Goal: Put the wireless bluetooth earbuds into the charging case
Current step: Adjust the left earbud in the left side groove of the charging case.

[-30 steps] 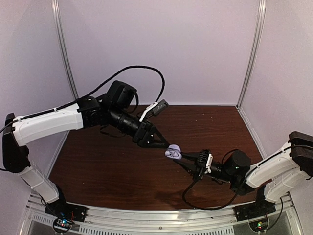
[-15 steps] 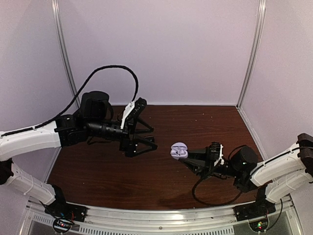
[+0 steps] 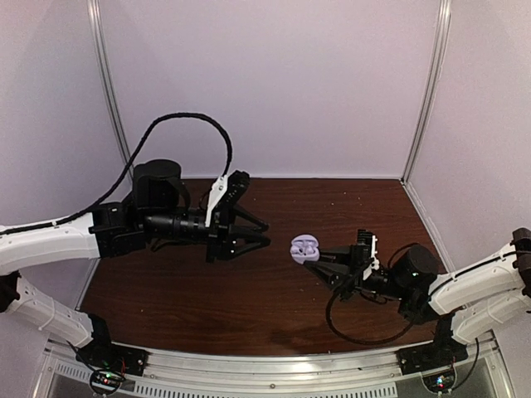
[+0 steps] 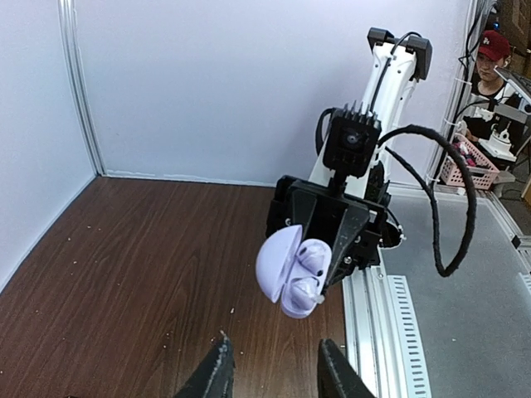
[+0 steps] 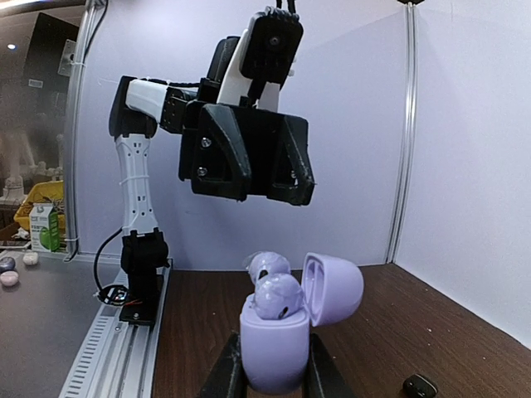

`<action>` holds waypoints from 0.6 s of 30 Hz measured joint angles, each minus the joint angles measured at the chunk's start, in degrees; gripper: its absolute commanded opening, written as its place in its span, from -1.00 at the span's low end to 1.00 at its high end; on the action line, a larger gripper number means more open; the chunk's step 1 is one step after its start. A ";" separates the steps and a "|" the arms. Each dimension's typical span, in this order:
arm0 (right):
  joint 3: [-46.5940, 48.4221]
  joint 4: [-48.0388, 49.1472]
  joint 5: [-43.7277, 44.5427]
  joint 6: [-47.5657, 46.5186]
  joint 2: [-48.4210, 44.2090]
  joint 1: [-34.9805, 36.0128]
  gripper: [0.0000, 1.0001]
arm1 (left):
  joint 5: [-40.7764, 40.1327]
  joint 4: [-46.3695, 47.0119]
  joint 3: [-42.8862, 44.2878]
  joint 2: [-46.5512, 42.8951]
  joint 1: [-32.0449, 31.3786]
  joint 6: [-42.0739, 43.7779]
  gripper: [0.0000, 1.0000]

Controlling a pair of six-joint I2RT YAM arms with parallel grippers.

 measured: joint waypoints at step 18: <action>1.16 -4.46 5.86 -3.56 -0.74 0.00 -1.00 | -0.28 0.22 4.33 7.82 -1.79 -1.38 -0.60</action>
